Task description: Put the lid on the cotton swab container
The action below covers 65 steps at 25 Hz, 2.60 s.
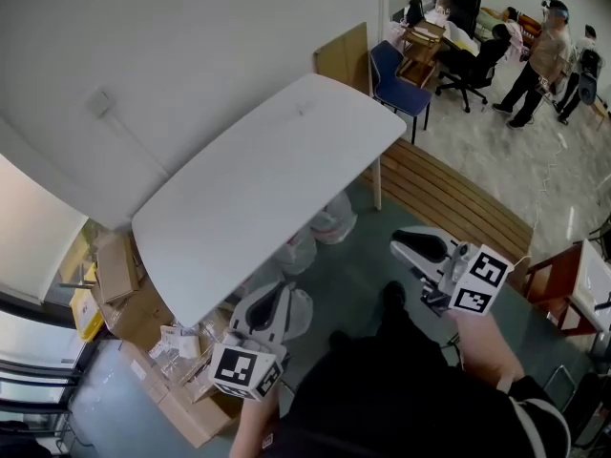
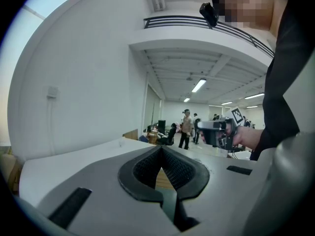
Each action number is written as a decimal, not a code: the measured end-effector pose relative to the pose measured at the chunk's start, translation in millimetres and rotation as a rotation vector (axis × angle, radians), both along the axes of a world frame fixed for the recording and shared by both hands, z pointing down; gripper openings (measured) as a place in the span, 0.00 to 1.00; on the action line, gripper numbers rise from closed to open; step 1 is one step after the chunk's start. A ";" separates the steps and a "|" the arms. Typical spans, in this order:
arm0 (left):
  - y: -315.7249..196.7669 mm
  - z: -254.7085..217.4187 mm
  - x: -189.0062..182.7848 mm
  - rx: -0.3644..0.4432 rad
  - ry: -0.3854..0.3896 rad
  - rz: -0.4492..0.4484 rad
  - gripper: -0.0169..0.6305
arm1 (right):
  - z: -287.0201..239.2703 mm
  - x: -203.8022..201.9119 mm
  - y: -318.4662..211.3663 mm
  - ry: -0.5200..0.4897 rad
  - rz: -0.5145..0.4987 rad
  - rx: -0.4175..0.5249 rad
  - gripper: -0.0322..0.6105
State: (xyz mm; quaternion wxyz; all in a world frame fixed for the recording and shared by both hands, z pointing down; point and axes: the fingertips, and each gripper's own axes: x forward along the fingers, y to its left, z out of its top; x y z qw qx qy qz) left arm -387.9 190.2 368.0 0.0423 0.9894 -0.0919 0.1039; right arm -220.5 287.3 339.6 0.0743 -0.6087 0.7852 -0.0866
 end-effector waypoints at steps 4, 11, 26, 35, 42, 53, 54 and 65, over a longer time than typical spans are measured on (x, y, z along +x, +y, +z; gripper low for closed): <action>-12.1 5.6 12.6 -0.005 -0.018 0.001 0.05 | 1.2 22.9 -8.0 -0.022 0.032 0.019 0.08; -25.0 6.0 76.5 -0.010 -0.021 0.014 0.05 | 16.6 84.4 -9.5 -0.091 0.043 -0.009 0.08; -29.2 -5.8 292.3 -0.027 0.001 0.034 0.05 | 6.6 292.1 10.3 -0.074 0.080 -0.017 0.08; -27.6 4.3 357.0 -0.045 -0.021 0.034 0.05 | 23.7 356.5 3.5 -0.110 0.056 -0.038 0.08; -98.9 13.3 374.7 -0.065 -0.009 0.004 0.05 | 32.5 345.1 -82.2 -0.089 -0.070 -0.082 0.08; -236.0 -17.8 380.1 -0.004 0.052 -0.020 0.05 | -0.6 353.1 -222.1 -0.071 -0.113 -0.064 0.08; -246.0 -18.0 375.6 -0.002 0.050 -0.022 0.05 | -1.8 347.8 -234.6 -0.073 -0.124 -0.065 0.08; -310.5 0.5 333.1 -0.053 0.059 -0.131 0.05 | -0.7 306.8 -331.9 -0.081 -0.283 -0.121 0.08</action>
